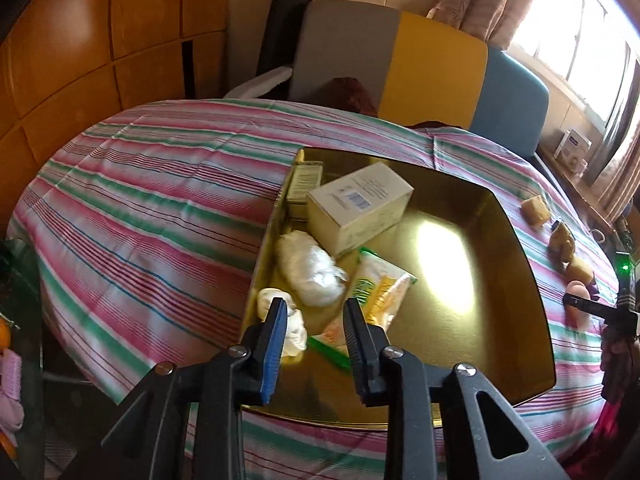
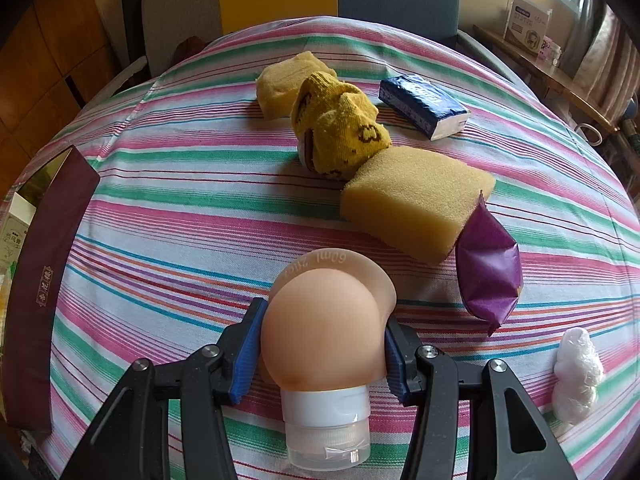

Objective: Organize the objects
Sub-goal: 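Carry the snack packet into the gold tray and open the left tool, then carry the peach-capped bottle into the tray and open the right tool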

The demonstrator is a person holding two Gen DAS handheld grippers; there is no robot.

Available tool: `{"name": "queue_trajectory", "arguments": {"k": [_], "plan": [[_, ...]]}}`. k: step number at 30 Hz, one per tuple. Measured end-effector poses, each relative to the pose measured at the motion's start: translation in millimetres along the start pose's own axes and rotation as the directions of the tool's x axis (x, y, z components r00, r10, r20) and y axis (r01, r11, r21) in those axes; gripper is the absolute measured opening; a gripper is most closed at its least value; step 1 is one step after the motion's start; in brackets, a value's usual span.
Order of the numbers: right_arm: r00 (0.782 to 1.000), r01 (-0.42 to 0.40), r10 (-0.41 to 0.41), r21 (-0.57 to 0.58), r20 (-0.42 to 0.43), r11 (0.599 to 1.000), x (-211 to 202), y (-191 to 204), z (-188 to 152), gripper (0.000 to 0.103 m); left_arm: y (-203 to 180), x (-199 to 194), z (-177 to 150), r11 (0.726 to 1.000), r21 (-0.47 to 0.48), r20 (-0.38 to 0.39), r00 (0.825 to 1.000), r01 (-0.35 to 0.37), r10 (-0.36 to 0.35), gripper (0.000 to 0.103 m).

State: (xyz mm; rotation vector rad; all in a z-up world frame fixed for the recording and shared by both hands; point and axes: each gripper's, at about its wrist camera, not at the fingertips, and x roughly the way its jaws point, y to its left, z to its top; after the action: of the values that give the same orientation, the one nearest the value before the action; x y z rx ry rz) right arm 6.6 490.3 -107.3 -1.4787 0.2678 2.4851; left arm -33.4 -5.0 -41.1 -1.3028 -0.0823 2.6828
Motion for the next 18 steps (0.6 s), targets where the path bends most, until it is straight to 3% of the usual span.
{"name": "queue_trajectory", "arguments": {"k": [5,10,14,18], "plan": [[1.0,-0.01,0.01,0.031,-0.005,0.999,-11,3,2,0.051,6,-6,2,1.0,0.008,0.019,1.0,-0.01,0.01,0.032],[0.987,-0.115,0.117,-0.026,0.107,0.993,-64,45,6,0.051,14,-8,2,1.0,-0.016,0.026,1.0,-0.01,0.011,0.033],[0.953,-0.236,0.263,-0.176,0.152,0.956,-101,118,8,0.051,21,-9,-1,0.999,-0.034,0.023,1.0,-0.002,0.002,0.035],[0.916,-0.341,0.39,-0.323,0.098,0.883,-112,202,4,0.053,30,-10,-4,0.999,-0.052,0.019,1.0,0.004,-0.003,0.037]]}}
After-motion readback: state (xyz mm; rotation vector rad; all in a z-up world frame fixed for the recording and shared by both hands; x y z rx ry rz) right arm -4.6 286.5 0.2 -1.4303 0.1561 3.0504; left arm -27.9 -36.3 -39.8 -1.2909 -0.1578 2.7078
